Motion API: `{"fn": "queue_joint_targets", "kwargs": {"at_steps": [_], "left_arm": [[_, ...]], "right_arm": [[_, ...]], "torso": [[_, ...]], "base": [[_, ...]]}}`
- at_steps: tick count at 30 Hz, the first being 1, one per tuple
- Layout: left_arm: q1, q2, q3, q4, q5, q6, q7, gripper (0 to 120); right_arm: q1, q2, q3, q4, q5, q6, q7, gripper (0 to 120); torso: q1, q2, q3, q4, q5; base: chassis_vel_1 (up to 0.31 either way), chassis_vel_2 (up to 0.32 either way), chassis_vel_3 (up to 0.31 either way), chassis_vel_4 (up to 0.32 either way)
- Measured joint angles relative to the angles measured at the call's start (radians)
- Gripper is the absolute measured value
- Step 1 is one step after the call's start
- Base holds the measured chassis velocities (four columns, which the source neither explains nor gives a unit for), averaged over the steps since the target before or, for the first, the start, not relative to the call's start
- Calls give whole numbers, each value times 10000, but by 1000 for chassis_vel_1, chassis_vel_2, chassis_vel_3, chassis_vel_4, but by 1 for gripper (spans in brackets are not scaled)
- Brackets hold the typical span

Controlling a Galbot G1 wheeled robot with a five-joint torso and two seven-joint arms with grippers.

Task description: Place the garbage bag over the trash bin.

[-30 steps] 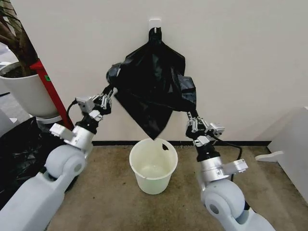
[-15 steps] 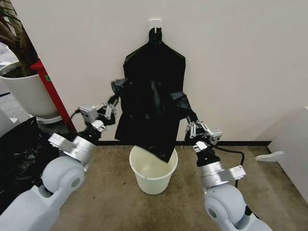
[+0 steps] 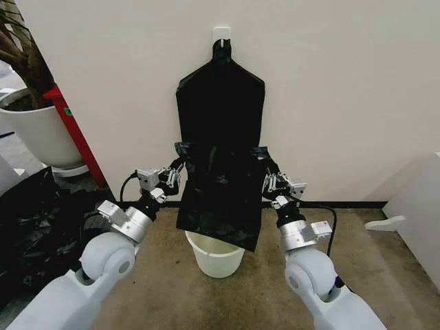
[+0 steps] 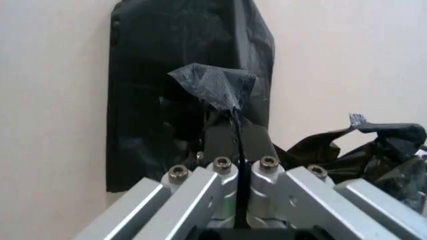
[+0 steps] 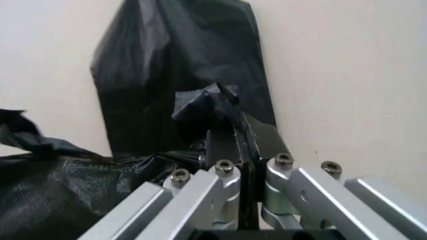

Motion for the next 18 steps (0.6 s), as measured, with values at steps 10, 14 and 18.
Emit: {"fn": "queue_joint_targets", "kwargs": {"at_steps": [10, 14, 18], "left_arm": [[123, -836, 41, 596, 682, -172, 34, 0], [462, -1098, 45, 635, 877, -218, -75, 0], [813, -1302, 60, 632, 875, -113, -391, 0]], "right_arm": [[706, 352, -273, -1093, 45, 30, 207, 0], [522, 390, -470, -1388, -355, 143, 328, 0], [401, 339, -481, -1427, -707, 39, 680, 0]], "torso": [[0, 0, 0, 0, -1], [0, 0, 0, 1, 0], [0, 0, 0, 0, -1]], "base": [[0, 0, 0, 0], [0, 0, 0, 0], [0, 0, 0, 0]]}}
